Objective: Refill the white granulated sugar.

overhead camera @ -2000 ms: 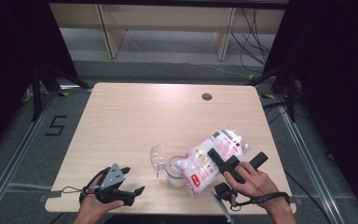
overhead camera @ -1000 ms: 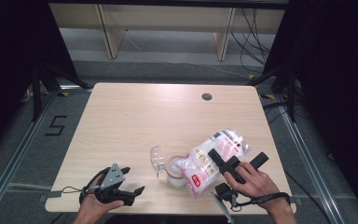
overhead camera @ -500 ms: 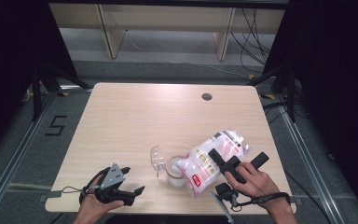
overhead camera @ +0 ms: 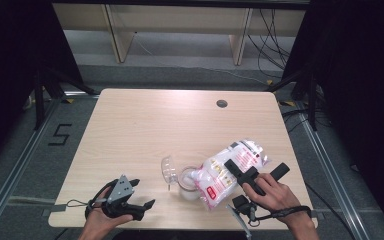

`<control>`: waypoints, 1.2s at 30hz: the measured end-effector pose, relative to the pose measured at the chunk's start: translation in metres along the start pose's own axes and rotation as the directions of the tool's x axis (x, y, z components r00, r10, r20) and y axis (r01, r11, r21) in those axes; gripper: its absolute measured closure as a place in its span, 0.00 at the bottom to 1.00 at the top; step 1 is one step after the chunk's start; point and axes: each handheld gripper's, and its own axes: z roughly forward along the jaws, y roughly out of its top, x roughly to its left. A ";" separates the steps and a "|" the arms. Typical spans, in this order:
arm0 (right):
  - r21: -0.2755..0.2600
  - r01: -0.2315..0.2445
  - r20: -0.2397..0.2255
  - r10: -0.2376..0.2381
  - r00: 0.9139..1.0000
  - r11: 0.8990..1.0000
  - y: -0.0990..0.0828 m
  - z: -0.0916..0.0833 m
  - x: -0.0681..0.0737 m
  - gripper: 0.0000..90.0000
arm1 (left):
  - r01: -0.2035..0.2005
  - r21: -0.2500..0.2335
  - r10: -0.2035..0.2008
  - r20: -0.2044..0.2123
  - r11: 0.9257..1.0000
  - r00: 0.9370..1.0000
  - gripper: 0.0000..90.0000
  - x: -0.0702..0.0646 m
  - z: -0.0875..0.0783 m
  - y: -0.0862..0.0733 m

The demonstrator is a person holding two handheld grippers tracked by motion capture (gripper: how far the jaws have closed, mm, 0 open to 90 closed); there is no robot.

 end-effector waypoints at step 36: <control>-0.070 -0.285 -0.073 0.280 0.957 0.956 -0.013 0.001 0.011 0.85 | 0.000 0.001 0.000 -0.003 1.000 1.000 0.17 0.001 0.000 0.000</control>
